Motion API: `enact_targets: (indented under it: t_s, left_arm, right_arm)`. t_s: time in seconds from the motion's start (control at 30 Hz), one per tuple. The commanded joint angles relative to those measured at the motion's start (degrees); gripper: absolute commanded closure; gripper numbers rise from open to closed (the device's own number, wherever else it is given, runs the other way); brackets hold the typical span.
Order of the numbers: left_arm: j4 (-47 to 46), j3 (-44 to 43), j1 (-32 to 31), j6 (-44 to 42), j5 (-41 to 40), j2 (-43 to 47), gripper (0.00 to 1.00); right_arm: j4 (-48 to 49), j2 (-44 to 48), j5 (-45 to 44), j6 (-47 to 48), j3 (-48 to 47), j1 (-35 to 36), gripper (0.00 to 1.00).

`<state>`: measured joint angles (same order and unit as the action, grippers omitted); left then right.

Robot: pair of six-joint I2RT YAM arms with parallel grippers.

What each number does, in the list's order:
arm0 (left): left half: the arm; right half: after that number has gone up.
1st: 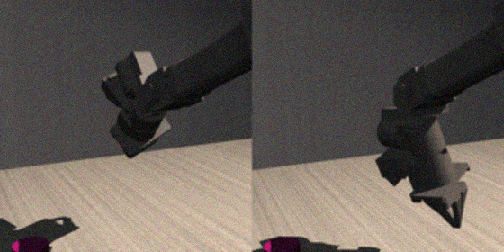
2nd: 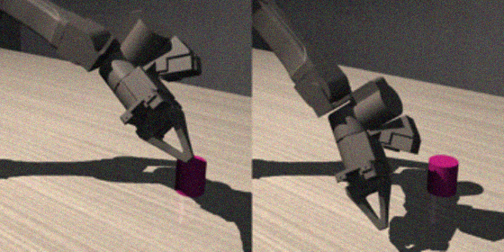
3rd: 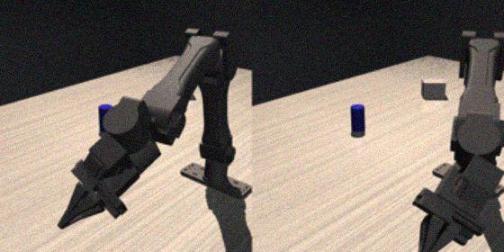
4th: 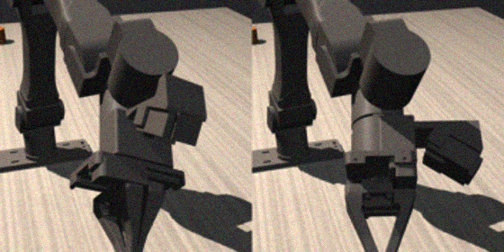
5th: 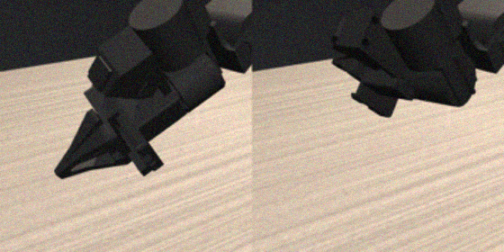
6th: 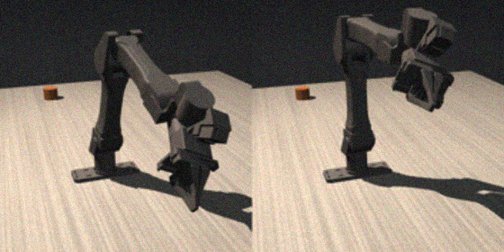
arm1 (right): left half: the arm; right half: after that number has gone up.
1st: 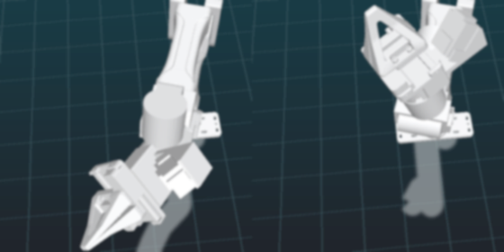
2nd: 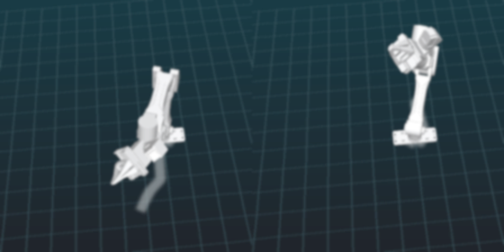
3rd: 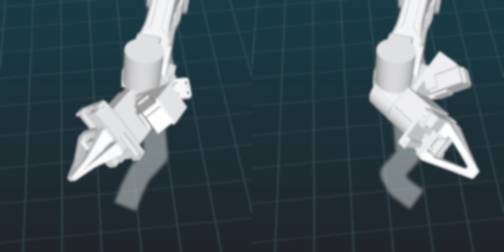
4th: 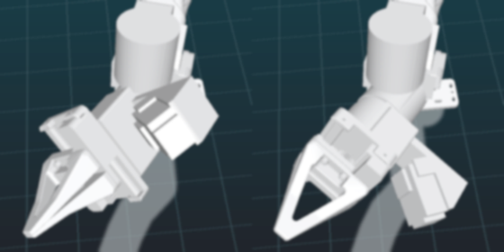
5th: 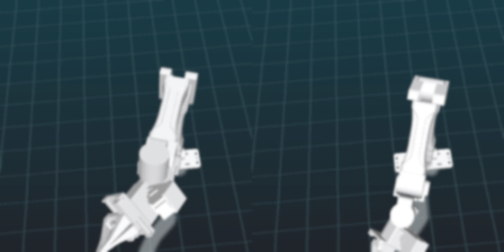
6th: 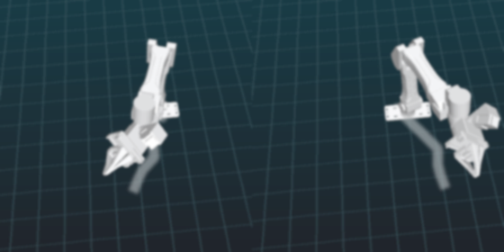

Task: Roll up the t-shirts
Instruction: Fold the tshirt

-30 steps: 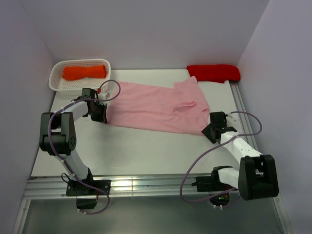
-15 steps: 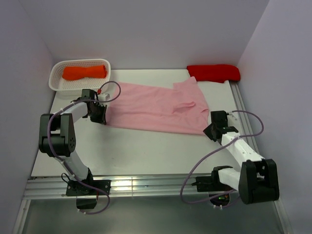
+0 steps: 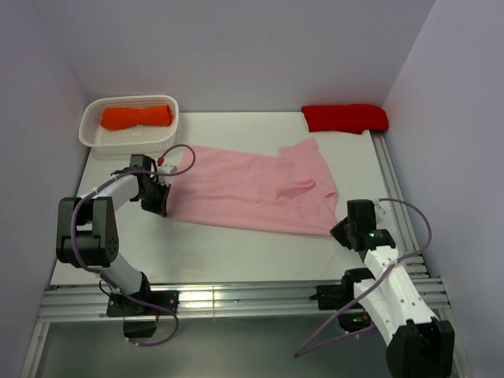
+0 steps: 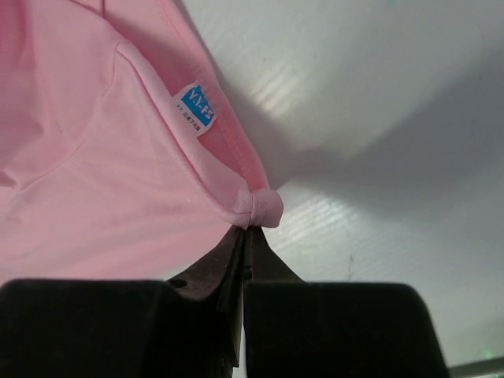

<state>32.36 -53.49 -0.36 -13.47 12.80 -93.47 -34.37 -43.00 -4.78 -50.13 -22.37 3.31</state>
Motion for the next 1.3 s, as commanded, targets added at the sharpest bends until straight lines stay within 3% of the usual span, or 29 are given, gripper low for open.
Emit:
enact_targets:
  t_s: [0.0,0.17,0.33,0.47,0.5,0.57,0.6,0.7,0.77,1.0,1.2,1.27]
  left_arm:
    - [5.7,2.3,0.2,-2.1,-1.9,3.0,1.00]
    - [7.5,3.7,0.2,-2.7,-2.0,6.3,1.00]
    - [8.5,4.7,0.2,-3.3,-2.8,7.7,1.00]
    - [9.6,4.5,0.2,-3.7,-2.6,9.0,0.99]
    - [9.7,4.3,0.2,-3.6,-2.2,9.3,0.86]
    - [10.4,2.9,0.2,-3.8,-1.6,10.1,0.71]
    - [11.2,2.3,0.2,-4.1,-1.5,10.5,0.55]
    - [13.2,-1.3,0.2,-4.7,-0.9,11.9,0.36]
    - [14.4,-4.8,0.2,-5.3,-0.6,12.3,0.31]
    - [15.9,-17.1,0.2,-8.1,3.1,9.5,0.28]
    - [6.6,-25.1,-3.9,-11.6,4.7,0.9,0.31]
    - [3.5,-27.8,-6.1,-11.7,2.0,-3.5,0.32]
  right_arm:
    - [-6.9,6.6,2.3,-0.8,0.0,-0.3,1.00]
    - [-13.6,15.4,3.8,-1.8,-0.9,-0.3,1.00]
    - [-17.0,17.2,4.5,-1.7,-1.0,-0.1,0.97]
    - [-18.1,18.0,4.1,-1.7,-2.2,-0.1,0.82]
    - [-18.4,18.2,3.9,-1.7,-2.4,-0.1,0.71]
    - [-18.5,18.7,3.9,-1.5,-2.9,-0.2,0.58]
    - [-18.6,18.7,3.6,-1.0,-3.3,-0.2,0.55]
    - [-17.9,17.8,3.0,-0.7,-5.1,-0.2,0.51]
    - [-15.7,16.3,2.8,-0.7,-6.4,-0.1,0.50]
    - [-5.0,5.7,2.1,3.4,-12.6,-0.2,0.48]
    - [5.3,-12.3,0.8,7.2,-22.2,-0.2,0.49]
    - [7.0,-19.3,0.6,8.5,-26.6,-0.3,0.50]
